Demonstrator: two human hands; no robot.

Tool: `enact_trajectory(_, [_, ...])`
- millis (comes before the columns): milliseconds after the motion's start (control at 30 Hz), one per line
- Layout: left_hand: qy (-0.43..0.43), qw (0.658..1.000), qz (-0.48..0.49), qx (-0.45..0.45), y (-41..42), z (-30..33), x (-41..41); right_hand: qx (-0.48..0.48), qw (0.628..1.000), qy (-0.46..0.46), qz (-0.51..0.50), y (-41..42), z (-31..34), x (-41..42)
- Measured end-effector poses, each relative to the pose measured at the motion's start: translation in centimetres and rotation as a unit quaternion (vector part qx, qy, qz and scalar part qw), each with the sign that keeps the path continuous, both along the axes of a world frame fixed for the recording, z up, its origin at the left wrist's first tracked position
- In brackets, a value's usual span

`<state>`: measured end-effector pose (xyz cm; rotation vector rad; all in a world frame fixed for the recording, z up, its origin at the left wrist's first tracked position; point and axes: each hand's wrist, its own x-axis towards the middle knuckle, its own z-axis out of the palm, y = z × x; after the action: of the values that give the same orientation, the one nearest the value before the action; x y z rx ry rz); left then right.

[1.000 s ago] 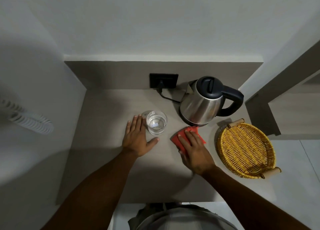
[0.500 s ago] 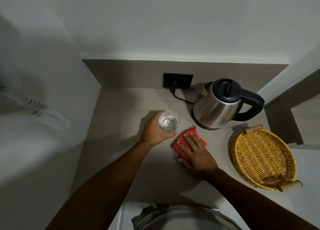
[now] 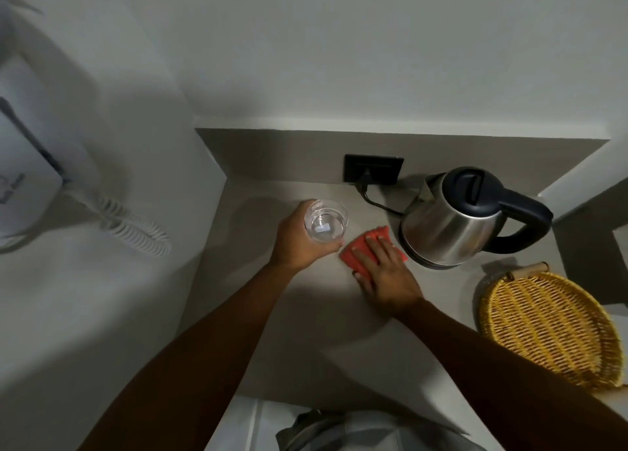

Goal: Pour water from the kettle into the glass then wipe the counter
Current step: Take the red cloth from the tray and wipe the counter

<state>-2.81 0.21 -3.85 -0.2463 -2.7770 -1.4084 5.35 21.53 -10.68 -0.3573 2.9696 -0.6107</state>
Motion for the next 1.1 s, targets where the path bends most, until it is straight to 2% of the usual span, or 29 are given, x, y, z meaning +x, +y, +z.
enact_trajectory(67, [-0.003,1.0,-0.002,-0.002,-0.2,0.2,0.0,-0.005,1.0,0.008,0.029,1.5,-0.4,2.2])
enact_trajectory(200, [-0.018,1.0,0.015,0.002,-0.6,0.2,0.6,-0.006,0.988,0.029,0.152,0.4,-1.5,6.4])
enact_trajectory(333, [-0.007,1.0,-0.001,-0.018,-0.7,0.8,1.1,0.009,0.984,0.013,0.178,-3.8,-0.5,4.1])
enact_trajectory(500, [0.017,1.0,0.002,-0.012,-1.1,1.4,1.6,0.014,0.993,-0.015,0.118,-5.5,0.4,-0.5])
enact_trajectory(633, [0.001,1.0,0.006,-0.008,-1.7,1.3,1.8,-0.011,1.0,-0.012,-0.001,-3.7,0.5,-1.4])
enact_trajectory(767, [-0.022,1.0,0.001,-0.012,-0.6,0.3,2.0,-0.008,0.997,-0.023,-0.07,-0.2,0.8,1.4])
enact_trajectory(967, [-0.069,0.997,0.007,0.025,0.5,-1.8,2.5,0.008,0.995,-0.026,-0.092,1.8,0.1,8.2])
enact_trajectory(1100, [-0.075,0.997,-0.017,0.025,1.8,-2.3,3.2,0.023,0.99,-0.039,-0.13,2.1,0.1,9.1])
